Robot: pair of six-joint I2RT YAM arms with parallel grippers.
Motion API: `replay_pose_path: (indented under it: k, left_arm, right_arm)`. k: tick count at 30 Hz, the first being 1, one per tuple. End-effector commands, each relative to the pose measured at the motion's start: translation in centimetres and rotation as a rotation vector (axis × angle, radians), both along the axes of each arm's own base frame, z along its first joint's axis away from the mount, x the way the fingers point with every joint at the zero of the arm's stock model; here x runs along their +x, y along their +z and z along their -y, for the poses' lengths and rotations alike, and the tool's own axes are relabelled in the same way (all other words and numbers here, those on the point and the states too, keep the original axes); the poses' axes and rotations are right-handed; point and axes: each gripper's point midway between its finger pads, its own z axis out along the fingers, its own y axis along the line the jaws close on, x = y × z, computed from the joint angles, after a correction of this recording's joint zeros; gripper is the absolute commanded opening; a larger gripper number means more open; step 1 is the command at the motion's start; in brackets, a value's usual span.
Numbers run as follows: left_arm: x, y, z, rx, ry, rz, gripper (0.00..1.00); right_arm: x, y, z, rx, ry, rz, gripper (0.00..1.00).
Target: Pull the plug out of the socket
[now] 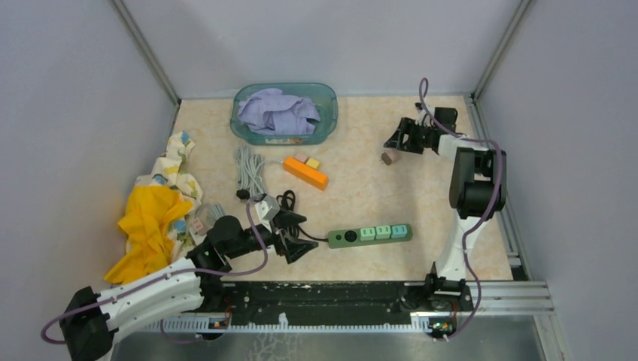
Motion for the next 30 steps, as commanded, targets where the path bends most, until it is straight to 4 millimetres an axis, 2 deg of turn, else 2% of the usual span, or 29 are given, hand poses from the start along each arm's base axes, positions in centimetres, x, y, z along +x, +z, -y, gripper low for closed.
replay_pose_path:
  k: [1,3,7,11,12,14,18,23,30]
  left_arm:
    - [-0.6,0.8,0.2,-0.037,-0.040,0.026,1.00]
    - [-0.4,0.8,0.3,-0.028,-0.042,0.041,1.00]
    - [-0.1,0.4,0.7,-0.026,-0.057,0.060,1.00]
    - [0.5,0.0,1.4,-0.011,-0.078,0.053,1.00]
    - [0.7,-0.1,1.6,-0.002,-0.081,0.051,1.00]
    - [1.2,-0.4,2.0,0.019,-0.086,0.053,1.00]
    - [1.9,-0.7,2.3,0.033,-0.083,0.039,1.00]
    - [1.9,0.3,2.0,-0.036,-0.060,0.011,1.00]
    - [1.2,1.4,1.3,-0.161,-0.037,-0.040,1.00]
  right_arm:
    - [0.7,3.0,2.1,-0.081,0.015,0.091,0.75]
    - [-0.1,3.9,2.7,-0.143,0.037,0.122,0.82]
    - [-2.8,5.7,3.3,-0.277,0.154,0.197,0.88]
    - [-6.1,8.2,2.4,-0.331,0.319,0.312,0.91]
    - [-6.8,9.5,2.2,-0.340,0.336,0.355,0.94]
    - [-8.2,10.7,1.6,-0.345,0.393,0.416,0.98]
    - [-10.9,11.9,-0.3,-0.255,0.466,0.483,0.99]
    - [-14.2,13.2,-4.0,0.009,0.569,0.594,0.99]
    - [-17.1,16.3,-5.5,0.108,0.622,0.729,0.99]
